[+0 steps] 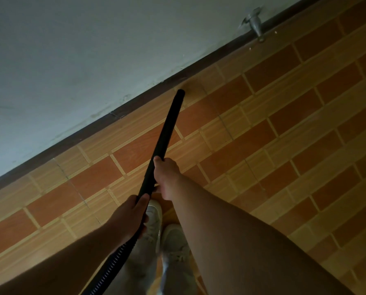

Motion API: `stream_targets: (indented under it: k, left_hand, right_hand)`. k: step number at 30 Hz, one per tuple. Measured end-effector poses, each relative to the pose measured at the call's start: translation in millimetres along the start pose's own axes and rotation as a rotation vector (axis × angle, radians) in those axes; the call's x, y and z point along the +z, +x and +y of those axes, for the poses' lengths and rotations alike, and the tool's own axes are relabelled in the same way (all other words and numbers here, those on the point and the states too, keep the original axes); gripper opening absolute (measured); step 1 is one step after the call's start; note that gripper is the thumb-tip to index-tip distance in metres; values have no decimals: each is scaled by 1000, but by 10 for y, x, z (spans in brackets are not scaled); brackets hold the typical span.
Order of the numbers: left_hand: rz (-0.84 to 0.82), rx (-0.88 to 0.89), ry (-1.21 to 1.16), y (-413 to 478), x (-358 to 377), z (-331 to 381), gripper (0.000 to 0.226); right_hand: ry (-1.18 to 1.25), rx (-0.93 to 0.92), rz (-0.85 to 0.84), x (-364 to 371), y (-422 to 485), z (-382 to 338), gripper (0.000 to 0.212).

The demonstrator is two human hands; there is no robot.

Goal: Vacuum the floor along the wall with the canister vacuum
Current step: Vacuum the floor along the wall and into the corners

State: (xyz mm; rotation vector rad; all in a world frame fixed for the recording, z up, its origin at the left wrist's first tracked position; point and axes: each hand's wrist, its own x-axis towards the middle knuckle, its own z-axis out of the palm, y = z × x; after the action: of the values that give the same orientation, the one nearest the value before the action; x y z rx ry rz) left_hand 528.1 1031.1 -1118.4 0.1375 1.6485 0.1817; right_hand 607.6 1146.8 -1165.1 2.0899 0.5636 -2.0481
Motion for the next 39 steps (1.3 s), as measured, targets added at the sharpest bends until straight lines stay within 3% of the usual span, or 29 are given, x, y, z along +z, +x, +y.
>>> stream_targets:
  k: [4, 13, 20, 27, 39]
  left_hand:
    - [9, 20, 57, 66, 18, 164, 26]
    - [90, 28, 41, -37, 554, 144, 35]
    - [191, 53, 116, -130, 1037, 191, 29]
    - [192, 6, -57, -170, 1538, 524, 29]
    - [112, 113, -180, -53, 1867, 982, 27]
  right_hand:
    - [103, 41, -17, -148, 18, -114, 45]
    - [69, -10, -75, -491, 188, 155, 42]
    - [44, 15, -134, -950, 253, 269, 42]
    - [31, 44, -160, -1405, 289, 85, 42]
    - [-98, 28, -68, -1827, 357, -380, 39]
